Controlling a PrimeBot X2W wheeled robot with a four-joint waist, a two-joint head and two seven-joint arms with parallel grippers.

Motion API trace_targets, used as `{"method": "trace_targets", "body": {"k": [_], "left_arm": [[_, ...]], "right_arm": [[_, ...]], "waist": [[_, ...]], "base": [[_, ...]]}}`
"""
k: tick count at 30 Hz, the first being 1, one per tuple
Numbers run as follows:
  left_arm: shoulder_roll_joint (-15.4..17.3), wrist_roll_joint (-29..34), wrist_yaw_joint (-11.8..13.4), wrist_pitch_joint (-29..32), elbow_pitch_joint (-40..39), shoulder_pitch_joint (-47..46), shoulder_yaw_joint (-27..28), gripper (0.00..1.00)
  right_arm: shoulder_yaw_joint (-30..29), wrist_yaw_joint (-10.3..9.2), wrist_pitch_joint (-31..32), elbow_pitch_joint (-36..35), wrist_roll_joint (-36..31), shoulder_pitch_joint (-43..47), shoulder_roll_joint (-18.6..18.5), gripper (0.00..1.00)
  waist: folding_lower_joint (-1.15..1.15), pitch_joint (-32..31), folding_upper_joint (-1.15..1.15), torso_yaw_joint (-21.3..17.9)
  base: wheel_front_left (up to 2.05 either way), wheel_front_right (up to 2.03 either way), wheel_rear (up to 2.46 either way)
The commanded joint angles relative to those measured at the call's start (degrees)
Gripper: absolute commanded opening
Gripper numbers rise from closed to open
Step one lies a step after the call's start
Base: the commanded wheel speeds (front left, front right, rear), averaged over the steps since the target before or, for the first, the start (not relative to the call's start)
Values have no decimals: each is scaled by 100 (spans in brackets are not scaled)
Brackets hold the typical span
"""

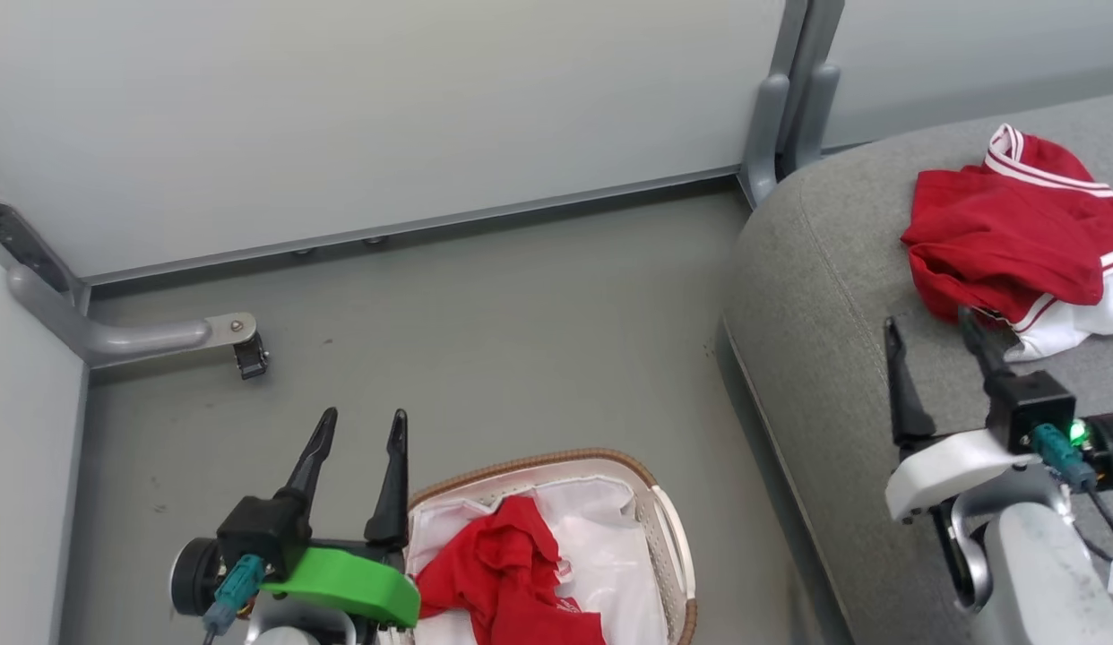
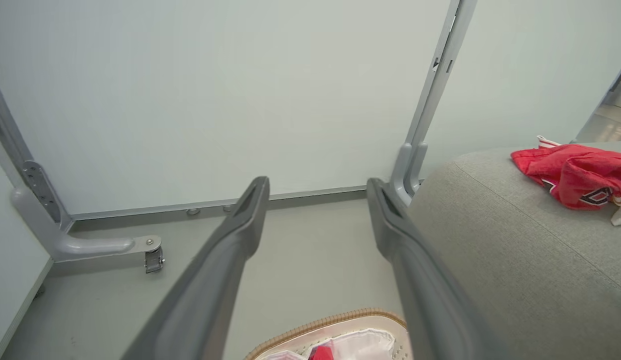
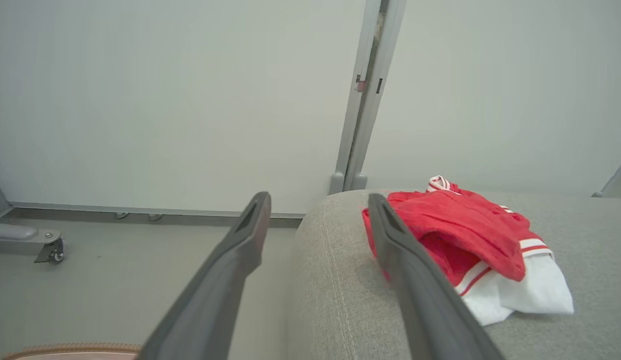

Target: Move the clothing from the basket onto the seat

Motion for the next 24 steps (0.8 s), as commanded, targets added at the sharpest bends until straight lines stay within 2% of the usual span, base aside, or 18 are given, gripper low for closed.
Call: {"method": "trace_targets", "body": {"k": [1, 9, 24], "left_arm": [[-3, 20, 10, -6, -37, 140, 98, 100], [-28, -57, 3, -6, -165, 545, 600, 100], [-28, -188, 50, -6, -225, 967, 653, 100]], "right_arm": [[36, -8, -27, -49, 47, 171, 83, 100], [343, -8, -27, -288, 9, 685, 305, 100], [544, -8, -28, -378, 318, 1228, 311, 100]], "waist": [[0, -262, 0, 233], [0, -355, 0, 326], [0, -407, 0, 305]], "base": [[0, 0, 0], [0, 0, 0], [0, 0, 0]]}}
